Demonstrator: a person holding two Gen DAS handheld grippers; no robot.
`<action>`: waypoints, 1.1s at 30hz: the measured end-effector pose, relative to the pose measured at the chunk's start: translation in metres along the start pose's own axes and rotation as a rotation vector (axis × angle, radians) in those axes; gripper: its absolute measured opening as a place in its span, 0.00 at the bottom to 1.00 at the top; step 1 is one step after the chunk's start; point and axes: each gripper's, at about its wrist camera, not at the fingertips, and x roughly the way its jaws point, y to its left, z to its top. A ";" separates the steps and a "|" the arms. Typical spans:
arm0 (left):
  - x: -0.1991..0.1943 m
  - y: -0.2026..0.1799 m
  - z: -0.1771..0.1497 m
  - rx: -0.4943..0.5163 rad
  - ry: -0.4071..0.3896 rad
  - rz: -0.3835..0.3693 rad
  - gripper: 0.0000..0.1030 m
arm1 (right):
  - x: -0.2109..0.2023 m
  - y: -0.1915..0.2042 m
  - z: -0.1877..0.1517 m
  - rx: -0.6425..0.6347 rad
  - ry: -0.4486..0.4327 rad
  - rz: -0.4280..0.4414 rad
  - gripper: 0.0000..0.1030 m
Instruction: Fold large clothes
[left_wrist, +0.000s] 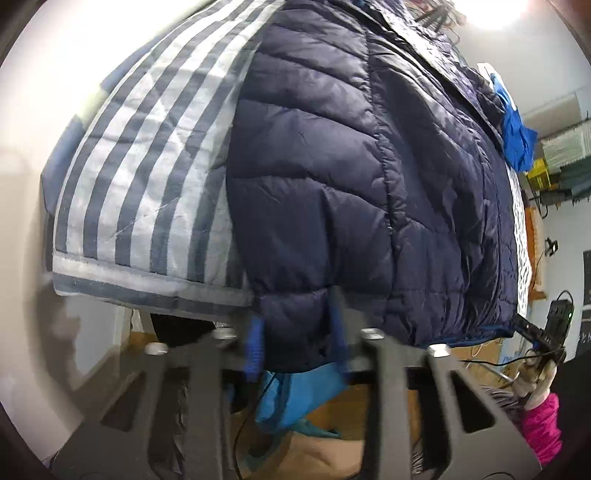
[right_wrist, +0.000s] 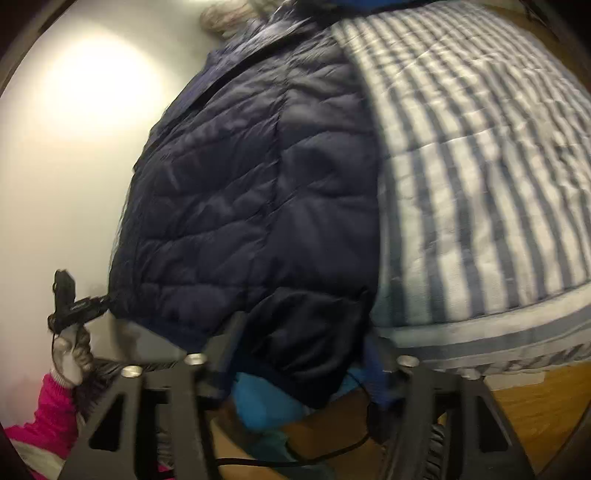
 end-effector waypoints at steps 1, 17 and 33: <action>-0.002 -0.001 0.001 0.002 -0.008 -0.009 0.12 | 0.000 0.002 0.000 -0.002 0.002 0.011 0.30; -0.127 -0.028 0.013 0.011 -0.363 -0.217 0.06 | -0.105 0.048 0.008 -0.103 -0.395 0.126 0.01; -0.210 -0.047 0.013 0.052 -0.532 -0.205 0.05 | -0.172 0.078 0.025 -0.176 -0.578 0.202 0.00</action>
